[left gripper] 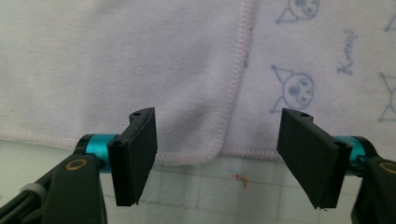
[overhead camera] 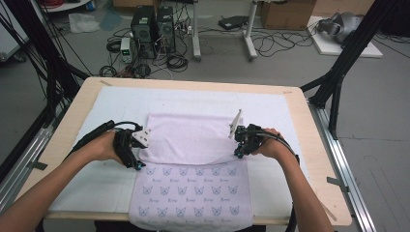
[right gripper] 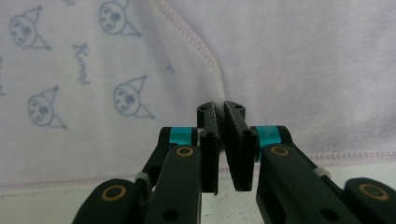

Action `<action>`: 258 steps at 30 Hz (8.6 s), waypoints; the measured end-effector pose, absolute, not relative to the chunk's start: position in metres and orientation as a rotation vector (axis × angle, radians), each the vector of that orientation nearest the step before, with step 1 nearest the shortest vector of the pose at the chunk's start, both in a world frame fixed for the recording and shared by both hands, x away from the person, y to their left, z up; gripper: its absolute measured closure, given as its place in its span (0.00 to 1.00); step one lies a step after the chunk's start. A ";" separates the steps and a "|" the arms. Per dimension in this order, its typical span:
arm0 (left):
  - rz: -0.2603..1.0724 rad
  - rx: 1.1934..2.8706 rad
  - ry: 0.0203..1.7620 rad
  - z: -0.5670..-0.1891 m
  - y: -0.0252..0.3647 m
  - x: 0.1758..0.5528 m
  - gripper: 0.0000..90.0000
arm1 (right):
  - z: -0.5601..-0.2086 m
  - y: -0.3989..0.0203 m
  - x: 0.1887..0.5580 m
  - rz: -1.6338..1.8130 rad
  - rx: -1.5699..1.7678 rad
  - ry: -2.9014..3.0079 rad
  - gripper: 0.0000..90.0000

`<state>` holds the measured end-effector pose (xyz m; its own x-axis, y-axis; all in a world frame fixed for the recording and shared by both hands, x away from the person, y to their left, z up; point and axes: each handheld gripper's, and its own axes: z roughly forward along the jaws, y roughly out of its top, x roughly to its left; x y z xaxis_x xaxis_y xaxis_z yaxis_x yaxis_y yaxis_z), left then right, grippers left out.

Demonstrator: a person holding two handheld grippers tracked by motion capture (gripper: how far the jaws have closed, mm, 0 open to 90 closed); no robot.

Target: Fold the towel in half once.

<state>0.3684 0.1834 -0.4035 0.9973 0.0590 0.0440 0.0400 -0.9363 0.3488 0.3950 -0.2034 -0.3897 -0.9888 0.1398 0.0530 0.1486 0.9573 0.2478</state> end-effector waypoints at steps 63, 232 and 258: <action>-0.120 2.560 -0.124 -0.356 0.209 0.258 0.47 | -0.359 -0.252 0.262 -0.796 0.171 -2.809 0.57; 0.112 2.823 -0.044 -0.377 0.173 0.319 0.94 | -0.373 -0.222 0.327 -0.548 0.107 -3.047 0.97; -0.053 2.610 -0.137 -0.364 0.198 0.237 0.42 | -0.361 -0.245 0.259 -0.715 0.164 -2.827 0.59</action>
<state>0.2374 0.1977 -0.3635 0.9941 -0.1076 -0.0113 -0.0873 -0.8590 0.5045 0.2595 -0.2454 -0.3609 -0.9694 -0.1613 0.1853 -0.0537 0.8753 0.4806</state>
